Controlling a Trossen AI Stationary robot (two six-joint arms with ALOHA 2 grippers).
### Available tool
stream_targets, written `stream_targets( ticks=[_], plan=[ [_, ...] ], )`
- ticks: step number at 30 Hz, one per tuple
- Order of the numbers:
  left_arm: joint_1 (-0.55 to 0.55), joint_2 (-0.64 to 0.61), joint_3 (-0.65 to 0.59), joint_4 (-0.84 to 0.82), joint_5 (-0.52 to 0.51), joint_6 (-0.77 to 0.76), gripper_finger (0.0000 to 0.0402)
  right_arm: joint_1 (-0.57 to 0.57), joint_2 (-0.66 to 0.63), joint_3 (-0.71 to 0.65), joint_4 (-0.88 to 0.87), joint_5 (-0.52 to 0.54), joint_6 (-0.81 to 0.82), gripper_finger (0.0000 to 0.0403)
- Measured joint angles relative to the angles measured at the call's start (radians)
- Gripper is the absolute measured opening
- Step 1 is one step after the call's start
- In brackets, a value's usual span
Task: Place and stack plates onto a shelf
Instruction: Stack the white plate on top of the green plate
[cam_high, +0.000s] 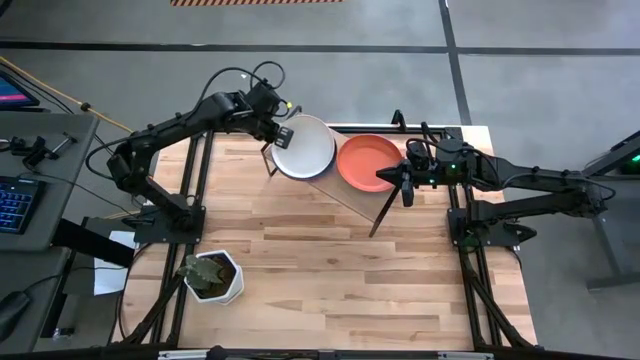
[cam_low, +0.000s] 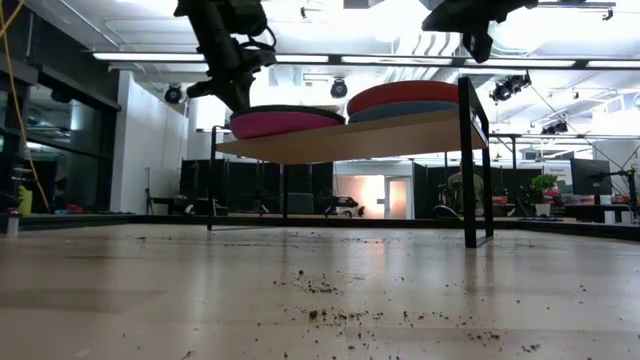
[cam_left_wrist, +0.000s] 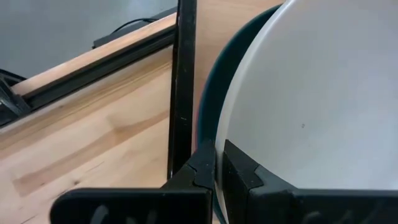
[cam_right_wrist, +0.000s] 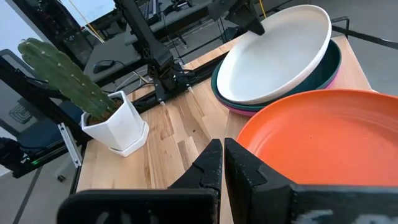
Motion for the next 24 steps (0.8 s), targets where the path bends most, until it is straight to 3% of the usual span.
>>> stream_targets(
  ticks=[7,16,24],
  plan=[
    [0.0,0.0,0.0,0.007,0.0,0.008,0.0003,0.0,0.0,0.0,0.0,0.0,0.0,0.0],
    [0.0,0.0,0.0,0.015,-0.006,0.018,0.0045,0.0,0.001,0.0,0.0,0.0,0.0,0.0],
    [-0.003,0.001,0.0,0.015,-0.012,0.009,0.006,0.0,0.001,0.0,0.0,0.0,0.0,0.0]
  ],
)
